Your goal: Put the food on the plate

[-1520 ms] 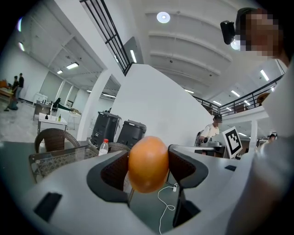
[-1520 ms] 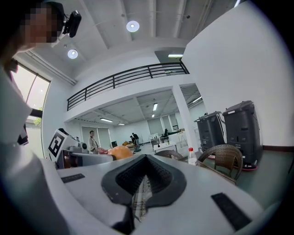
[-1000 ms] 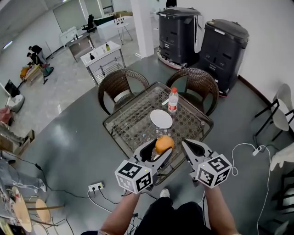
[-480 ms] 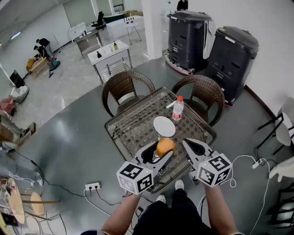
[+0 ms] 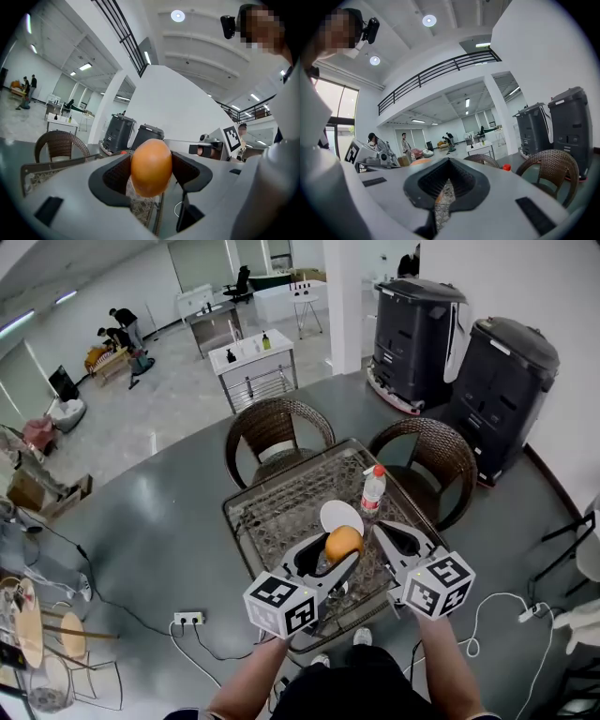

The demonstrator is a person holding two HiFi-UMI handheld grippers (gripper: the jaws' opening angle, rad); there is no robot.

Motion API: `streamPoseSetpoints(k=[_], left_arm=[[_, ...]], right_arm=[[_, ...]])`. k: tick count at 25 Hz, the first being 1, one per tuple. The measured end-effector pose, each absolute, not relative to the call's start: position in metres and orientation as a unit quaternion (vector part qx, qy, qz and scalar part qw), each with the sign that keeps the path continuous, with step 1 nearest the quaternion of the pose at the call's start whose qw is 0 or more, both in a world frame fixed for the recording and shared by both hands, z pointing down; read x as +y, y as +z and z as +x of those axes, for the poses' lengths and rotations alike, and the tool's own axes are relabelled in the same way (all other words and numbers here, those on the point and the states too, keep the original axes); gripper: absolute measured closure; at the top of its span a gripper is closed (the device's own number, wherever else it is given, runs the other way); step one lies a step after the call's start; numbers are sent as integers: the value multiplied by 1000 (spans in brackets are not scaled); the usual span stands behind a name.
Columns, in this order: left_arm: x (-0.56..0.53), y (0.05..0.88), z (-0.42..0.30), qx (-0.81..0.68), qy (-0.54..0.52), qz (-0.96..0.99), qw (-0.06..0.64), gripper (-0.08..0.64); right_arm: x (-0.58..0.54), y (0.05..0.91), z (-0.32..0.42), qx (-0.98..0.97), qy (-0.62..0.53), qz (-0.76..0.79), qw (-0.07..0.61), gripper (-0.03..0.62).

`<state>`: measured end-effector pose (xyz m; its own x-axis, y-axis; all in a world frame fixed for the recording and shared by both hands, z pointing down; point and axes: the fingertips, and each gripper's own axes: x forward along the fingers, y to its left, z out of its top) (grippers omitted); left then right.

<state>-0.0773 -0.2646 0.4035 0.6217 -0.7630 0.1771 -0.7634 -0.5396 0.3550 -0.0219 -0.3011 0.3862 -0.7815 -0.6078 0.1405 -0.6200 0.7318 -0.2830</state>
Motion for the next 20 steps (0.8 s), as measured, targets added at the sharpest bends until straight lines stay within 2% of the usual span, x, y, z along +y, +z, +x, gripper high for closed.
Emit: streamPoseSetpoints(k=[9, 20], left_arm=[[-290, 419, -80, -452, 22, 866, 210, 276], [-335, 482, -83, -454, 88, 857, 228, 276]], right_arm=[[-330, 406, -22, -932, 180, 315, 25, 588], [-362, 461, -18, -925, 166, 328, 92, 588]])
